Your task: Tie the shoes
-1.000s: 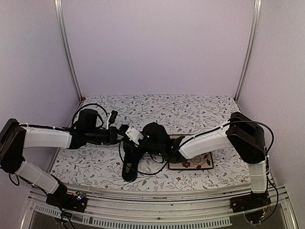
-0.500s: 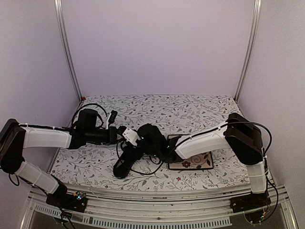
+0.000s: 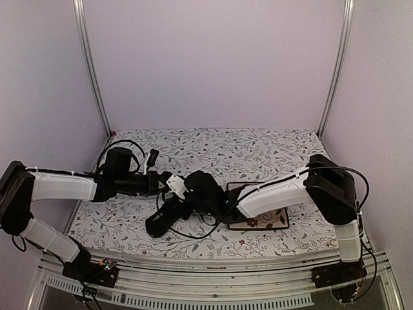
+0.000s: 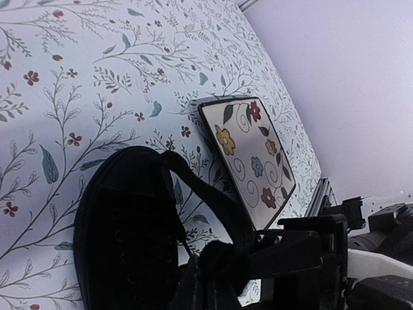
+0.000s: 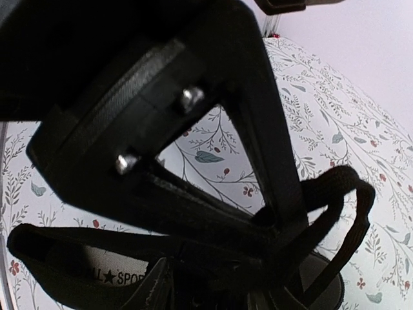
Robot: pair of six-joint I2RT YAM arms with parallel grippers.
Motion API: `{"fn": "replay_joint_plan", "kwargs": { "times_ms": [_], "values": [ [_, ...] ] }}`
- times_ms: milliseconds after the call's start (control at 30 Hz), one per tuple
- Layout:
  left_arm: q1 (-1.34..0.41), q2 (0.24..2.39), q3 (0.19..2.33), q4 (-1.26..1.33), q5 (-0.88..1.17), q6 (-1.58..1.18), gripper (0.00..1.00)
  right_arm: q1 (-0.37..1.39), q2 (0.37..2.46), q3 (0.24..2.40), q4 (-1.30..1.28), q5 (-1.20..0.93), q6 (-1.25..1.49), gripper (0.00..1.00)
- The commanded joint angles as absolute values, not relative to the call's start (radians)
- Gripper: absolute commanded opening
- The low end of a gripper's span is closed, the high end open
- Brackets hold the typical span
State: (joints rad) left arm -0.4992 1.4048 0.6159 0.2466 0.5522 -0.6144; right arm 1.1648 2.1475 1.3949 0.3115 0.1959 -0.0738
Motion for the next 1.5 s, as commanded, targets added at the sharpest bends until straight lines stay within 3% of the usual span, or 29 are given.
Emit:
{"fn": "replay_joint_plan", "kwargs": {
  "times_ms": [0, 233, 433, 833, 1200, 1467],
  "values": [
    [-0.498, 1.407, 0.612, 0.27, 0.563, -0.61, 0.0, 1.145, 2.044, 1.301, 0.36, 0.169, -0.005, 0.43],
    [-0.498, 1.408, 0.607, 0.278, 0.561, -0.614, 0.0, 1.145, 1.945, 1.178, 0.44, 0.075, 0.084, 0.5],
    [-0.499, 1.405, 0.603, 0.281, 0.565, -0.614, 0.0, 1.138, 1.951, 1.14, 0.517, 0.037, 0.119, 0.61],
    [-0.499, 1.389, 0.603, 0.267, 0.568, -0.61, 0.0, 1.051, 2.065, 1.219, 0.559, -0.162, 0.204, 0.63],
    [-0.494, 1.368, 0.603, 0.239, 0.562, -0.579, 0.0, 0.998, 2.109, 1.218, 0.554, -0.248, 0.141, 0.45],
    [-0.494, 1.369, 0.604, 0.236, 0.569, -0.578, 0.0, 0.974, 2.174, 1.265, 0.54, -0.315, 0.071, 0.4]
  ]
}}
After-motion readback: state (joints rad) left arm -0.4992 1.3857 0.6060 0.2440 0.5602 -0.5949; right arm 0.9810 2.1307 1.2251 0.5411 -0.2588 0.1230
